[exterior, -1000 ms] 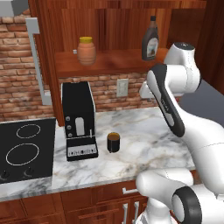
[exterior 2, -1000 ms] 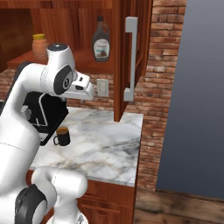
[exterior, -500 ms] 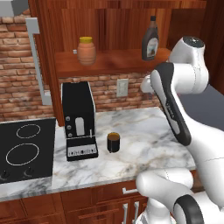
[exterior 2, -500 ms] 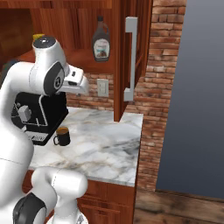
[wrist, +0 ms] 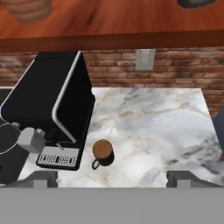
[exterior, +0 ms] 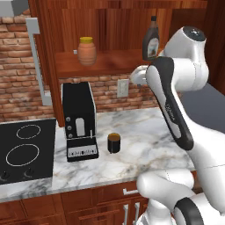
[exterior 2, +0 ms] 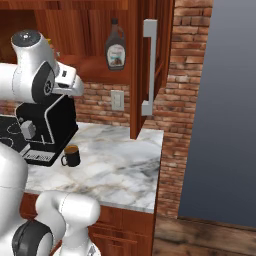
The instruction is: Pick the syrup bottle and honey bottle from the cabinet and place them next to the mug.
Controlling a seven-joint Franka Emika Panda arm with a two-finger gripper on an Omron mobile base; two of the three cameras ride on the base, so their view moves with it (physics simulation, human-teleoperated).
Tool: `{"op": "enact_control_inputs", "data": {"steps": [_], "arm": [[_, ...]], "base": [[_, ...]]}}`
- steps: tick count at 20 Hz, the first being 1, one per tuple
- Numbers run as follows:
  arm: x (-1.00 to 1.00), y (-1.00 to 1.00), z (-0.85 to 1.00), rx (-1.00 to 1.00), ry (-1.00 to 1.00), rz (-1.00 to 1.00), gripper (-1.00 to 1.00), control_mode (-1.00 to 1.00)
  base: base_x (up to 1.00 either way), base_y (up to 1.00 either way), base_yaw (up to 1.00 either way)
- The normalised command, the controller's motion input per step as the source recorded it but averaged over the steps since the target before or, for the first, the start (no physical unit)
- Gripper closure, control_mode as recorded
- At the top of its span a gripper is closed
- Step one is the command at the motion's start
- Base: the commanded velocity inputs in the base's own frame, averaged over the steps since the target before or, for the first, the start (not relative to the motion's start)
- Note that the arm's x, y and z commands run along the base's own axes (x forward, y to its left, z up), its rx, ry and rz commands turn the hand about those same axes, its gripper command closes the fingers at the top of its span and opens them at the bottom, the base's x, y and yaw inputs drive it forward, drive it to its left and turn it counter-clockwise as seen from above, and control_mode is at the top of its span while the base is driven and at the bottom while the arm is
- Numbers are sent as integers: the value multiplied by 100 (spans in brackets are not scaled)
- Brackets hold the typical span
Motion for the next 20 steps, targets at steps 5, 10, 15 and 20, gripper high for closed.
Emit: {"op": "enact_control_inputs", "data": {"steps": [5, 10, 15, 20], "arm": [[-3, 49, 0, 14, -29, 22, -100, -100], [0, 39, 18, 4, -31, 13, -100, -100], [0, 14, 51, 0, -4, 6, -100, -100], [10, 7, 39, 0, 11, 7, -100, -100]], "base": [[0, 0, 0], [0, 0, 0], [0, 0, 0], [0, 0, 0]]}}
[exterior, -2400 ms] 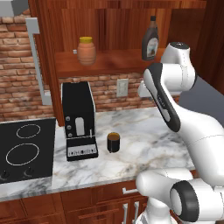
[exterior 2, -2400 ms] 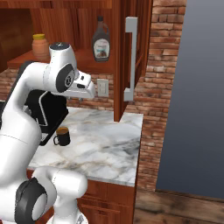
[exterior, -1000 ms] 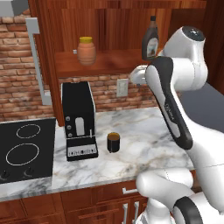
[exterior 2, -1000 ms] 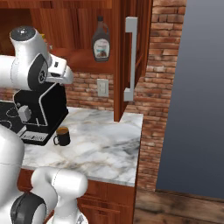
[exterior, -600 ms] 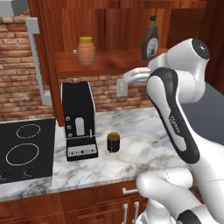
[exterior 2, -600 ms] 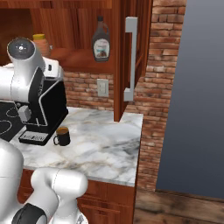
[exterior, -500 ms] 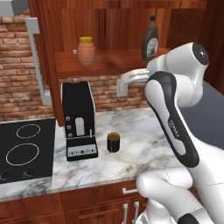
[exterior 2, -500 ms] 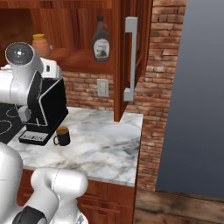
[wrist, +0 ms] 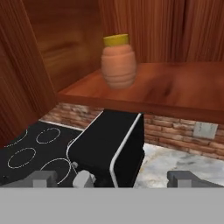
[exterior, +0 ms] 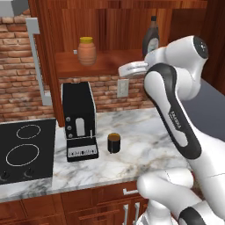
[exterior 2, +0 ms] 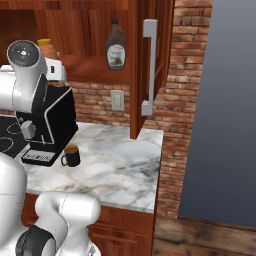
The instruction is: Pick the syrup bottle and honey bottle from the cabinet and place them next to the mug.
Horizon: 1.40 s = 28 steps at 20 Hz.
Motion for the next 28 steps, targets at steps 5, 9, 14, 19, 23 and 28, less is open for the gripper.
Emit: {"op": "enact_control_inputs", "data": {"steps": [5, 9, 14, 19, 23, 28], "arm": [[40, 42, 23, -9, 6, -1, -100, -100], [62, 80, 4, -17, 2, -10, -100, -100], [56, 64, 2, -17, 3, -11, -100, -100], [51, 9, 0, -3, 4, -2, -100, -100], [30, -4, 0, 1, 0, 0, -100, -100], [22, -13, -1, 7, -1, 0, -100, -100]], "base": [[0, 0, 0], [0, 0, 0], [0, 0, 0], [0, 0, 0], [0, 0, 0], [0, 0, 0]]}}
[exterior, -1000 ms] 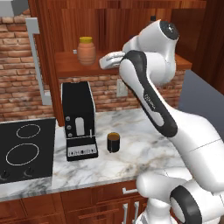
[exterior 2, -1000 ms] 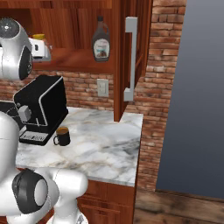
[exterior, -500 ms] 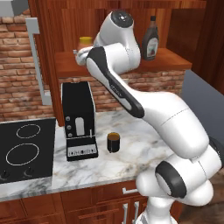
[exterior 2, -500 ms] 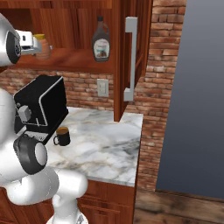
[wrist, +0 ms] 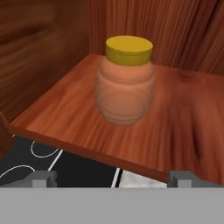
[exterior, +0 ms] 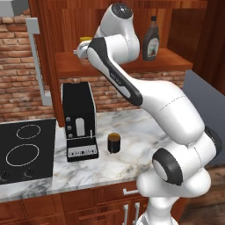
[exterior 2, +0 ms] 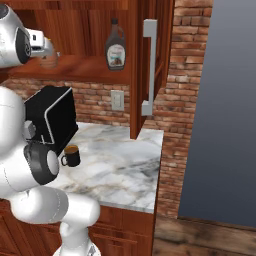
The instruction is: Pick the syrup bottle and honey bottle from the cabinet and place them next to the mug.
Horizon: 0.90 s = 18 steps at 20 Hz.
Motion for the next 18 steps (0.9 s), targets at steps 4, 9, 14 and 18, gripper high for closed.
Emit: {"op": "enact_control_inputs", "data": {"steps": [4, 9, 14, 18], "arm": [[28, -10, -7, 11, -9, 0, -100, -100], [24, -1, 0, 12, -13, 0, -100, -100], [21, 0, 0, 9, -16, 0, -100, -100], [15, 0, 8, 7, -2, 0, -100, -100]], "base": [[0, 0, 0], [0, 0, 0], [0, 0, 0], [0, 0, 0]]}}
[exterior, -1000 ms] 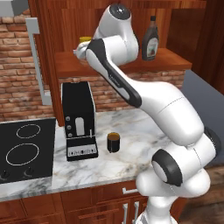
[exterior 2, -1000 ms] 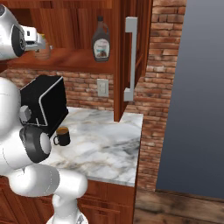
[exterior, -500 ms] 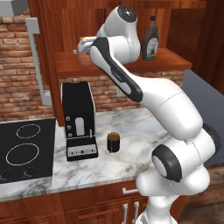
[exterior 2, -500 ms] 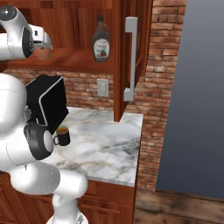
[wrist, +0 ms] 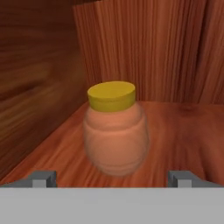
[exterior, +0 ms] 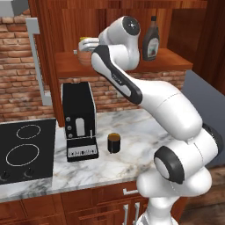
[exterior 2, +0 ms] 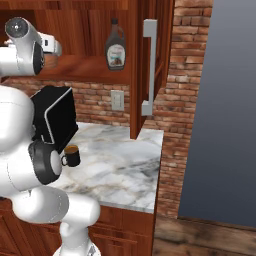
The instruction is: Pick the syrup bottle and honey bottle from the cabinet and place them next to the mug.
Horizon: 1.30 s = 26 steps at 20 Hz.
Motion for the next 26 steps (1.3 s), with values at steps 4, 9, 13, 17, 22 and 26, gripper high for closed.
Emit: {"op": "enact_control_inputs", "data": {"steps": [4, 9, 13, 17, 22, 26], "arm": [[4, 0, 10, 0, 0, 7, -100, -100], [0, 0, 12, 0, 3, 9, -100, -100], [8, 0, 5, 0, 1, 7, -100, -100], [21, 0, 0, -5, 1, 2, -100, -100], [21, 0, 0, -1, 0, 0, -100, -100], [23, 0, 0, 0, 0, 0, -100, -100]], "base": [[0, 0, 0], [0, 0, 0], [0, 0, 0], [0, 0, 0], [0, 0, 0], [0, 0, 0]]}}
